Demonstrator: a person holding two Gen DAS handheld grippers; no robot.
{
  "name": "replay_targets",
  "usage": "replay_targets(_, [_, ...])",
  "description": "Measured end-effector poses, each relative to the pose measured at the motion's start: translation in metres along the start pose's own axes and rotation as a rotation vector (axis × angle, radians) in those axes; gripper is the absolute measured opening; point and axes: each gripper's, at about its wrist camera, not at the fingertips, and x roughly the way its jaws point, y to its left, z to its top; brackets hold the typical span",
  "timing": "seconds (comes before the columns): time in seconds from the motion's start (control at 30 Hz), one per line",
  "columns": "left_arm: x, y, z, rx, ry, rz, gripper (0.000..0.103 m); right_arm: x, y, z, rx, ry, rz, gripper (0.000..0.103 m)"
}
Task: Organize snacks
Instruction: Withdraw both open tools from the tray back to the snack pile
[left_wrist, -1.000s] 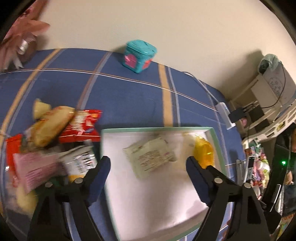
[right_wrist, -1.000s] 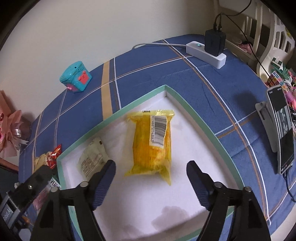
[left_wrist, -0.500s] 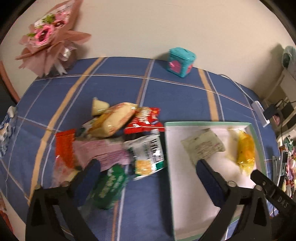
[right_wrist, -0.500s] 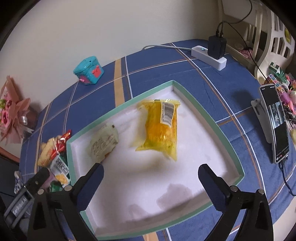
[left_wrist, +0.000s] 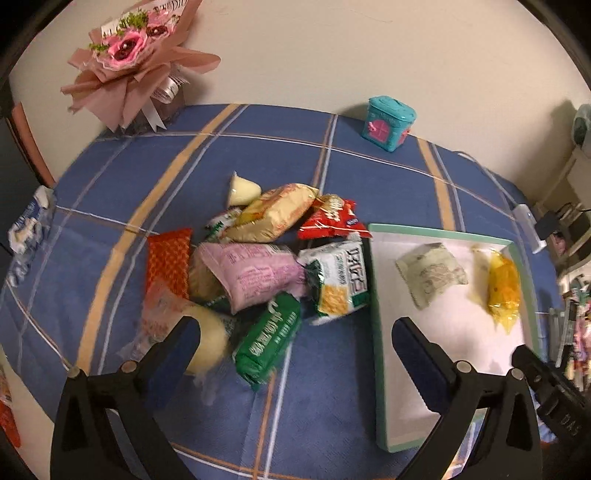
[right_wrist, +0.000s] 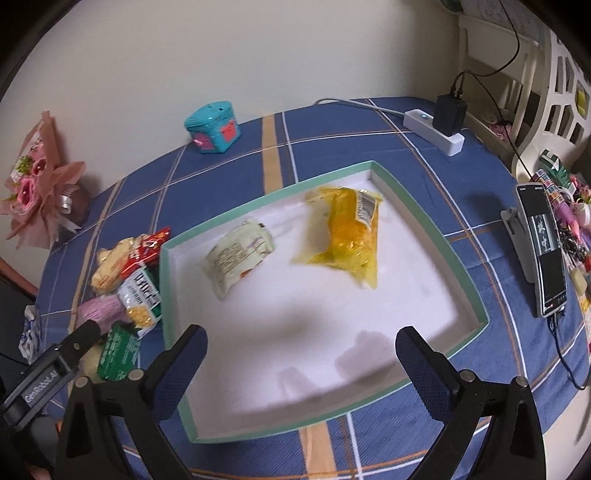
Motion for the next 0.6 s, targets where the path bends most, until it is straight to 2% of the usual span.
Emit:
replay_targets(0.07, [-0.004, 0.001, 0.0, -0.011, 0.005, -0.075, 0.103, -0.001, 0.001, -0.003, 0.004, 0.005, 0.024, 0.103])
replay_targets(0.2, [-0.011, -0.004, -0.002, 0.008, -0.006, -0.111, 0.103, -0.004, 0.006, -0.009, -0.004, 0.005, 0.021, 0.103])
replay_targets(0.33, [-0.014, -0.005, -0.005, -0.003, 0.013, -0.198, 0.103, -0.006, 0.009, -0.01, -0.008, 0.01, 0.041, 0.103])
replay_targets(0.43, [-0.016, -0.006, -0.006, 0.006, 0.014, -0.203, 0.103, -0.006, 0.01, -0.011, -0.006, 0.01, 0.055, 0.103])
replay_targets(0.6, [-0.016, -0.006, -0.006, -0.001, 0.026, -0.255, 0.103, -0.006, 0.013, -0.012, -0.002, 0.019, 0.073, 0.103])
